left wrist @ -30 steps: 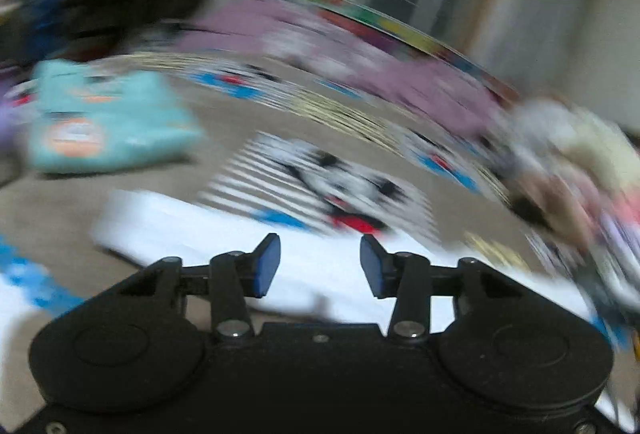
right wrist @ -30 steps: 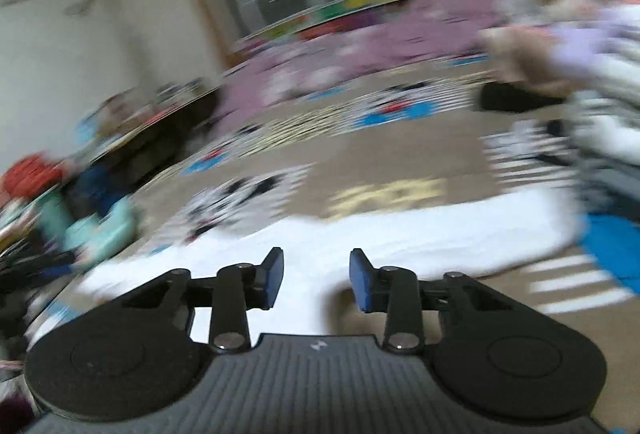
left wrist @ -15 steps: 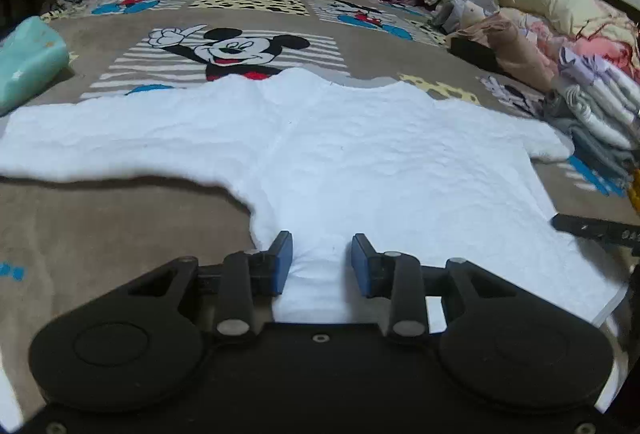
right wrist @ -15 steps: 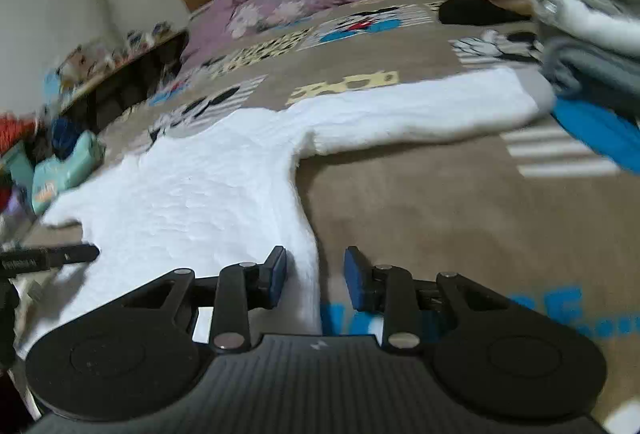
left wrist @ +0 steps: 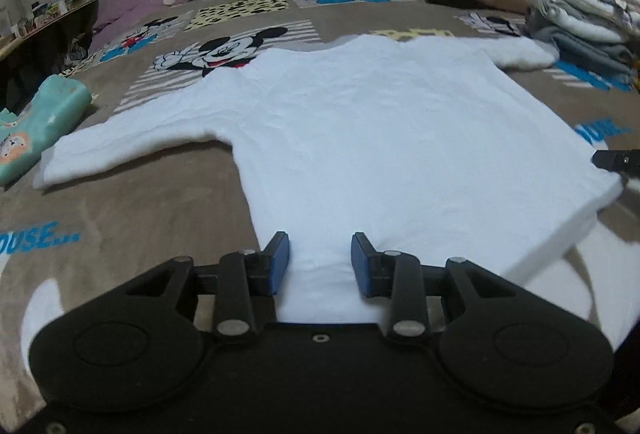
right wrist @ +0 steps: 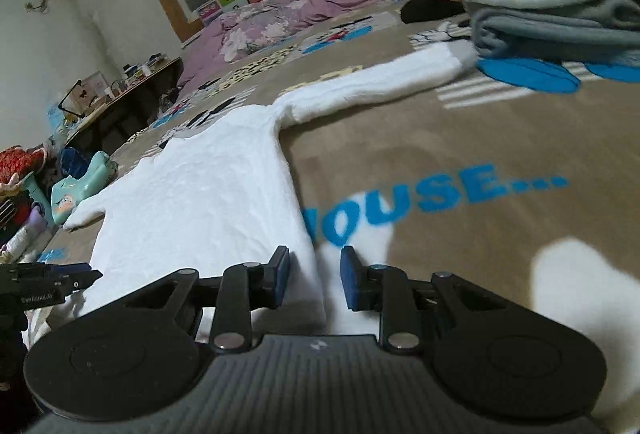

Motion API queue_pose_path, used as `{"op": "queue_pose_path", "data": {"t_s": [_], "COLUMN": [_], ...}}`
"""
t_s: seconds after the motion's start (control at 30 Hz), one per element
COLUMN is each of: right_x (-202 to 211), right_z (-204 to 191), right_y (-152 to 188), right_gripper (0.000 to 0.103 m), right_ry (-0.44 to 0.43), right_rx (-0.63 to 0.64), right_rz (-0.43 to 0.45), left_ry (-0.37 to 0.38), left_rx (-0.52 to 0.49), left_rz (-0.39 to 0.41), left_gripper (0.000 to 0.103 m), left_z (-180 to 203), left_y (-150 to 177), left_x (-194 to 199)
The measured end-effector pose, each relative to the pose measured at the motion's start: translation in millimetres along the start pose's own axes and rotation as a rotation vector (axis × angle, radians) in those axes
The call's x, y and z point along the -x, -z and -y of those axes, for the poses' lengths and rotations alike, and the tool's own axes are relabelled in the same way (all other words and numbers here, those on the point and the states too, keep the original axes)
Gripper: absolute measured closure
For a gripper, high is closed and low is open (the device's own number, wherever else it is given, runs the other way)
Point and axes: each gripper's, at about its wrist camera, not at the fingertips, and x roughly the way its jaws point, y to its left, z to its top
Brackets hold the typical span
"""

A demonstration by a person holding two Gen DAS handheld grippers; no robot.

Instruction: Fold clothes

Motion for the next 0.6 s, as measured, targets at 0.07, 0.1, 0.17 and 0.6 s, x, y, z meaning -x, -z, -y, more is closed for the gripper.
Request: {"op": "queue_pose_path", "data": {"t_s": [0.07, 0.1, 0.17, 0.6], "right_x": [5.4, 8.2, 15.7, 19.1], "right_z": [3.9, 5.9, 12.0, 46.5], "right_y": [1.7, 1.4, 0.4, -24.3], "right_gripper": [0.076, 0.076, 0.076, 0.071], "right_ry": [-0.004, -0.007, -0.025, -0.162], "right_rx": [-0.021, -0.031, -0.070, -0.220], "right_rz": [-0.010, -0.016, -0.018, 0.122], "left_ry": [0.000, 0.002, 0.011, 0.071], "left_rx": [-0.015, -0.023, -0.039, 0.014], "left_rz": [-0.012, -0.020, -0.036, 0.023], "left_gripper": [0.071, 0.071, 0.071, 0.070], "left_z": [3.3, 4.6, 6.7, 4.5], "left_y": [2.9, 4.3, 6.7, -16.4], "left_x": [4.1, 6.2, 10.7, 34.2]}}
